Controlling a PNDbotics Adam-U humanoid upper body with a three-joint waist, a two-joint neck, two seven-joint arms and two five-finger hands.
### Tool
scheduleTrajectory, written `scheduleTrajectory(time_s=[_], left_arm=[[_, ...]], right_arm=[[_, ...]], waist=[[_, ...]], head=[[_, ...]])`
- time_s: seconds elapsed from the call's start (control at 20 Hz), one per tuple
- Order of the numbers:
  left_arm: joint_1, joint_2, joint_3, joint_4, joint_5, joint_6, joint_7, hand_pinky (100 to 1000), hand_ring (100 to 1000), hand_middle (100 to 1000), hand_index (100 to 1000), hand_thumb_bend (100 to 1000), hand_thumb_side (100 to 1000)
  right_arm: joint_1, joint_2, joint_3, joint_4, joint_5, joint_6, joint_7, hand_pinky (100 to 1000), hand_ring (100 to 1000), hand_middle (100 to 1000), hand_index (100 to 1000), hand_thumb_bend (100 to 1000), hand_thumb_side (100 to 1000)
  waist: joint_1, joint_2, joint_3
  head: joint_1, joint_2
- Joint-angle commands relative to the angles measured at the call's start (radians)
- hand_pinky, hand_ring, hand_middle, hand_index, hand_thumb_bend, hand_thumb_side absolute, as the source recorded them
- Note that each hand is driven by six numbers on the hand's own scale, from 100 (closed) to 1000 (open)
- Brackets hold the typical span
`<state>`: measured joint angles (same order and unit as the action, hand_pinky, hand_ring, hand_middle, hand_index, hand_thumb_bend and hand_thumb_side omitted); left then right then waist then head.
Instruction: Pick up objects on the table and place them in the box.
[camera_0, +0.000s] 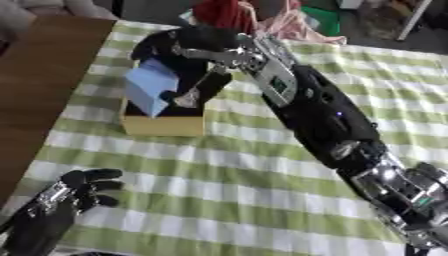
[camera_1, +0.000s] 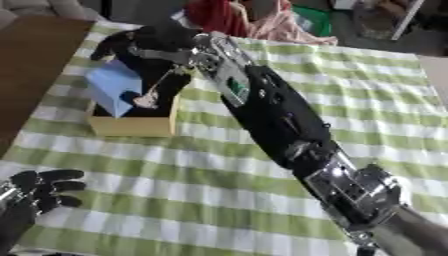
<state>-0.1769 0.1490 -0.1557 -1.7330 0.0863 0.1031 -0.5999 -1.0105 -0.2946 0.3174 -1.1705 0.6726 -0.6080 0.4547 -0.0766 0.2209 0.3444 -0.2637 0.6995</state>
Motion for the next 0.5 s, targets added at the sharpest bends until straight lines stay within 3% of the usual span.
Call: scheduleTrajectory(time_s=[0.05,0.3,0.5], left_arm=[[-0.010,0.003,-0.001,-0.012,0.000,-0.002,0.002,748,842,814,818,100,1000],[-0.010,0.002,0.000,-0.012,-0.002,-0.002,0.003,748,844,815,818,100,1000],[-0.005,0.004,0.006,-0.012,-0.003,-0.003,0.007,748,846,817,819,100,998]], right_arm=[[-0.013,-0.017,-0.003,-0.027,0.019,-0.001,-0.010,844,947,934,973,350,383],[-0.011,-0.021,-0.006,-0.030,0.037,0.031,-0.027,842,941,927,973,403,390],[-0.004,-0.042,-0.013,-0.063,0.013,0.055,-0.055,821,944,893,958,328,346]], waist=[[0.006,-0.018,-0.002],[0.007,-0.017,-0.007],[0.008,-0.021,-0.027]], head=[[0.004,-0.013],[0.007,-0.014],[0.018,-0.011]])
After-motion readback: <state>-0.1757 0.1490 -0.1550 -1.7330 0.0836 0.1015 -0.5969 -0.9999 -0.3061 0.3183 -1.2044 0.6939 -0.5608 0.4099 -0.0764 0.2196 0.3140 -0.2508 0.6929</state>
